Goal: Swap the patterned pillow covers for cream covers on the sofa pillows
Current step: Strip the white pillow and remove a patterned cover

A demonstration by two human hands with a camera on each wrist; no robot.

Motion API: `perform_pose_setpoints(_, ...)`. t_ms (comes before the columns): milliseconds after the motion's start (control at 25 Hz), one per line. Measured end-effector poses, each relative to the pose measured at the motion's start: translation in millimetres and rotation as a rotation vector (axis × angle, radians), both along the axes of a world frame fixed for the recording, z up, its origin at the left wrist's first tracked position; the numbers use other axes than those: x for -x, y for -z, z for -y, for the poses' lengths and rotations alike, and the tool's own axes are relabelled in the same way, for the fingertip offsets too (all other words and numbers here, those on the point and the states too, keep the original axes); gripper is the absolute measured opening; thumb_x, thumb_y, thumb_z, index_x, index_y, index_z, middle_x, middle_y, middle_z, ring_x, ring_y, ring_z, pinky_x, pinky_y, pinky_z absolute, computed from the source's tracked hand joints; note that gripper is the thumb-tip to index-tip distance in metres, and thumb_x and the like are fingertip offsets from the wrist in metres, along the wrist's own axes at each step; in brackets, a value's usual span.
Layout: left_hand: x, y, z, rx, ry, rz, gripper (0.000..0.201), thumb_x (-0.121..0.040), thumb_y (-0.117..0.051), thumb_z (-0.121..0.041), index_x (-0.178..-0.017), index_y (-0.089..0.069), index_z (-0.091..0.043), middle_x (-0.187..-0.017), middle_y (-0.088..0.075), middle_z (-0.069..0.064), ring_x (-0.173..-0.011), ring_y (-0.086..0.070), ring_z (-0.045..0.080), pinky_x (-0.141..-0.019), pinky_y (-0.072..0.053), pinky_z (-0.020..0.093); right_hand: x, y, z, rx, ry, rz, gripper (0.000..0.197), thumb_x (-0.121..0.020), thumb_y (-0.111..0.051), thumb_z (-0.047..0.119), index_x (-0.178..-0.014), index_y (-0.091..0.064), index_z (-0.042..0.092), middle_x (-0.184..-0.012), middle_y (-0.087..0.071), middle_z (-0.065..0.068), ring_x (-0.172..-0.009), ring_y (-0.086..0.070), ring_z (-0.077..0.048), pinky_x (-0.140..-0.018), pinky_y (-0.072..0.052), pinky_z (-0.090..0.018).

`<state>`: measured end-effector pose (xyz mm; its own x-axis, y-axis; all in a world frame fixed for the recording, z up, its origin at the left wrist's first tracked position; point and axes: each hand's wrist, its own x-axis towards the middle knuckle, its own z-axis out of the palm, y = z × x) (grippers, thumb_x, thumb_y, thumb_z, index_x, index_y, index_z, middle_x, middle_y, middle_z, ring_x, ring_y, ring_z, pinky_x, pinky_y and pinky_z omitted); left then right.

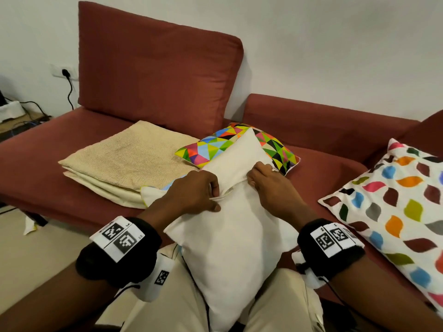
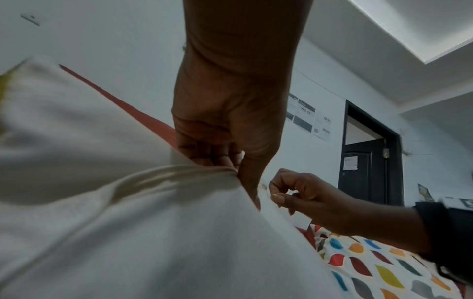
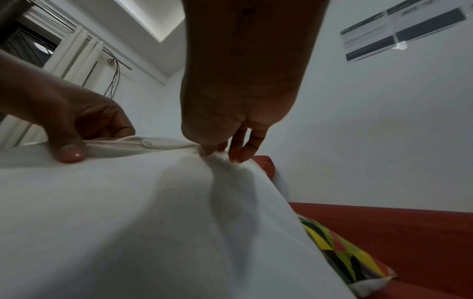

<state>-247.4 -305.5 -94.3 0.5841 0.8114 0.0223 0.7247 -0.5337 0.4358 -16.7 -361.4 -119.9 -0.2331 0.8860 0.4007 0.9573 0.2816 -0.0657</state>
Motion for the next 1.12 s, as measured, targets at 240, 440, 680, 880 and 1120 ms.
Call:
perform_pose_setpoints(240,-4,1,2,-0.037,-0.076,0.062,0.032,-0.083,-0.062,-0.058,-0.088,-0.06,-0.027,-0.084,-0.063,-0.01,-0.08,-0.056,0.009,-0.059,-0.034,0.027,16,0,17,0.123,0.079,-0.287,0.007,-0.091,-0.06,0.032,-0.09,-0.061,0.024,-0.09,-0.057,0.01,-0.081,-0.056,-0.011,-0.067,-0.05,-0.034)
perform_pose_setpoints(440,-11,1,4,-0.143,-0.139,0.016,0.018,-0.091,-0.058,-0.043,-0.093,-0.062,-0.026,-0.091,-0.066,-0.008,-0.09,-0.061,0.017,-0.068,-0.043,0.03,49,-1,12,0.026,0.29,-0.505,0.025,-0.077,-0.074,0.047,-0.085,-0.065,0.025,-0.085,-0.064,0.011,-0.076,-0.057,-0.008,-0.064,-0.047,-0.027)
perform_pose_setpoints(680,-14,-7,10,-0.153,-0.139,0.196,0.016,-0.096,-0.053,-0.034,-0.099,-0.059,-0.02,-0.095,-0.067,0.0,-0.088,-0.059,0.02,-0.068,-0.045,0.032,87,-12,7,-0.021,0.529,-0.5,0.034,-0.074,-0.066,0.056,-0.08,-0.061,0.023,-0.082,-0.064,0.007,-0.079,-0.059,-0.017,-0.062,-0.038,-0.027)
perform_pose_setpoints(880,-13,-6,22,-0.261,0.013,0.169,0.009,-0.097,-0.047,-0.024,-0.106,-0.047,-0.023,-0.092,-0.064,0.0,-0.081,-0.06,0.022,-0.068,-0.051,0.04,93,-28,11,0.002,0.586,-0.34,0.03,-0.082,-0.063,0.044,-0.086,-0.068,0.015,-0.088,-0.068,-0.001,-0.085,-0.063,-0.026,-0.062,-0.037,-0.028)
perform_pose_setpoints(1120,-10,0,33,-0.495,0.057,-0.304,0.04,-0.09,-0.045,-0.051,-0.112,-0.062,-0.021,-0.113,-0.053,0.004,-0.102,-0.052,0.026,-0.082,-0.039,0.037,92,-34,19,-0.015,0.585,-0.242,0.026,-0.084,-0.06,0.036,-0.09,-0.071,0.013,-0.091,-0.068,-0.004,-0.088,-0.063,-0.027,-0.062,-0.035,-0.027)
